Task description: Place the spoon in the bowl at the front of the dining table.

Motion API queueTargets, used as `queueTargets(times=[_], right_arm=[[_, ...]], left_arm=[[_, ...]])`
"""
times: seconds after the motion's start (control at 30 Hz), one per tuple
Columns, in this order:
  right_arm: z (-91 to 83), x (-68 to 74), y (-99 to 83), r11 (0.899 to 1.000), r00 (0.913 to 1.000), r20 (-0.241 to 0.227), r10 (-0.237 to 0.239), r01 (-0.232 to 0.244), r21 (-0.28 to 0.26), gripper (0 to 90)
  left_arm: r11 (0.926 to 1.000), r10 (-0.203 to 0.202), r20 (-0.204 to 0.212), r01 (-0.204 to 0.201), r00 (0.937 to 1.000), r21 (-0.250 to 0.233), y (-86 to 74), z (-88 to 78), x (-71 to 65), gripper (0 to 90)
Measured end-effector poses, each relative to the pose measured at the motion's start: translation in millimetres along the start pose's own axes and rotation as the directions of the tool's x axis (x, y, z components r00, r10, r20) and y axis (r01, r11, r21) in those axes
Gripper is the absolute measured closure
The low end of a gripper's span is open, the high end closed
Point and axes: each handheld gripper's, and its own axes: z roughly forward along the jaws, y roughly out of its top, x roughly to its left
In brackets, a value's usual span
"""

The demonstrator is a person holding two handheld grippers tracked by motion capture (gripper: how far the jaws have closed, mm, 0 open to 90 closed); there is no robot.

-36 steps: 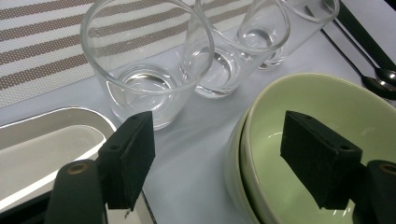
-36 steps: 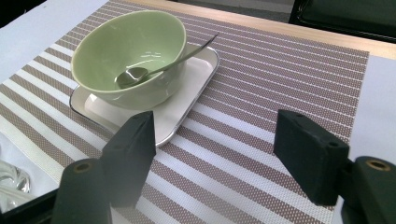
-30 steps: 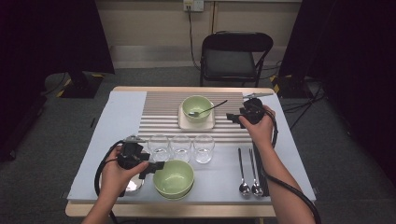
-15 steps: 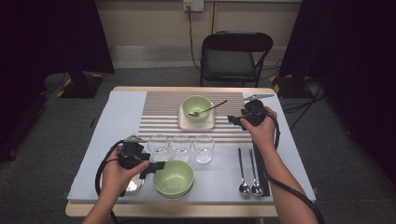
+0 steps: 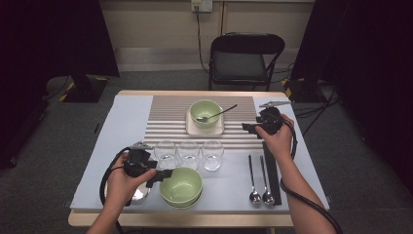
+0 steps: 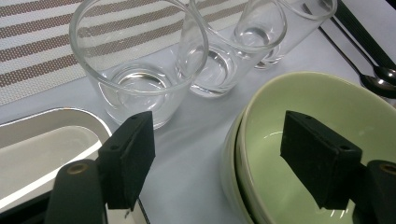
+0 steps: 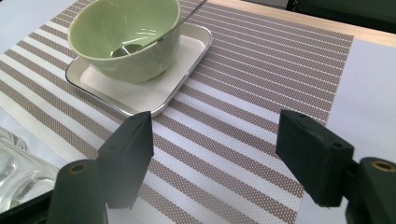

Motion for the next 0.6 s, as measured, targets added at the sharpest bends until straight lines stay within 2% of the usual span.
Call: queueTargets(times=[0.6], right_arm=[[-7.5,-8.3,-8.5,1.0,1.0,0.008,0.006,-0.006,-0.004,27.2]], left_arm=[[1.0,0.0,0.001,0.0,1.0,0.005,-1.1,1.2,-0.6,26.3]])
